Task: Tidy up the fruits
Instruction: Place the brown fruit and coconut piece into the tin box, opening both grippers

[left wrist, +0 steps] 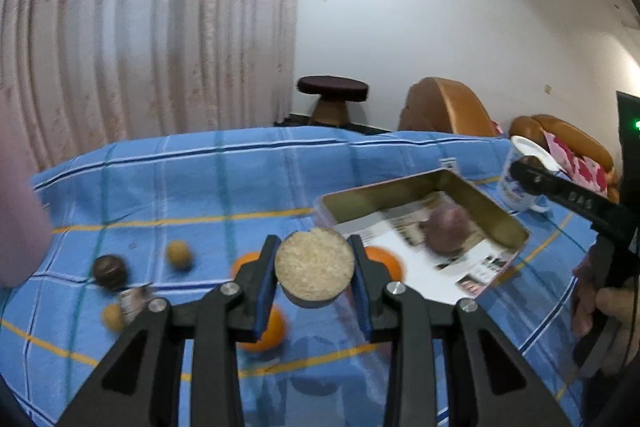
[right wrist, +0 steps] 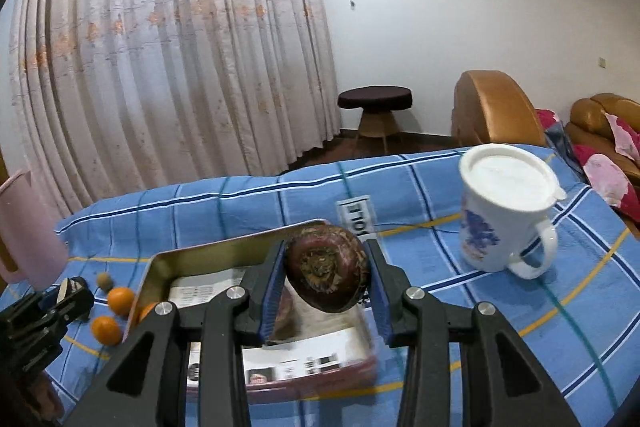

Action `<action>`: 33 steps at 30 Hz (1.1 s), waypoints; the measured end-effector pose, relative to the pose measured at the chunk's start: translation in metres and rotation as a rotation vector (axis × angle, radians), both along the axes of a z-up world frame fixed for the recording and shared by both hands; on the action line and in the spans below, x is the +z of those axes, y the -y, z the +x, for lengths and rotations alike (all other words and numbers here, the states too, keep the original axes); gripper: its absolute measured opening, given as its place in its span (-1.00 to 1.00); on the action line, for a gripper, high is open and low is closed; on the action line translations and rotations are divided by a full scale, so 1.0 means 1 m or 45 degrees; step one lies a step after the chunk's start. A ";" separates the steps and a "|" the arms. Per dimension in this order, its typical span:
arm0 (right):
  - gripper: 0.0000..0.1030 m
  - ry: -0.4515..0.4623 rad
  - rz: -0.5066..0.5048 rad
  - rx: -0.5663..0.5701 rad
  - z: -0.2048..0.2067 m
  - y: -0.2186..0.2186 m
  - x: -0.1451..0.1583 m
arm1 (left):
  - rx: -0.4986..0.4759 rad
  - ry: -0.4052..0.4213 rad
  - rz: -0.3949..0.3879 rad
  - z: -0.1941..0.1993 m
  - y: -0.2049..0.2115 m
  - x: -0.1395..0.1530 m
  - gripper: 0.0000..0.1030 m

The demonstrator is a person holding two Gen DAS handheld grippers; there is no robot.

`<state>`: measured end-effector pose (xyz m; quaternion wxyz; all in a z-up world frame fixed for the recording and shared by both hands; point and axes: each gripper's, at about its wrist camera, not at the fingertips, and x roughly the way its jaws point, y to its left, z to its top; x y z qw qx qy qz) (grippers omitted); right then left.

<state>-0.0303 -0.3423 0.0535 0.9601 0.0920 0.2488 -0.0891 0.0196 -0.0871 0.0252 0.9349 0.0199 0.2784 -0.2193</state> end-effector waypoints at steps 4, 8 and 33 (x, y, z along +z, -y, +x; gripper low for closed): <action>-0.21 -0.042 -0.010 0.001 0.001 0.009 -0.006 | -0.057 -0.007 0.006 -0.002 0.034 0.003 -0.32; -0.21 -0.086 -0.040 0.048 0.007 0.004 -0.013 | -0.070 -0.045 0.044 0.001 0.069 -0.001 -0.32; -0.06 -0.275 0.000 0.228 0.022 -0.019 -0.042 | -0.004 -0.067 0.172 0.008 0.096 -0.022 -0.20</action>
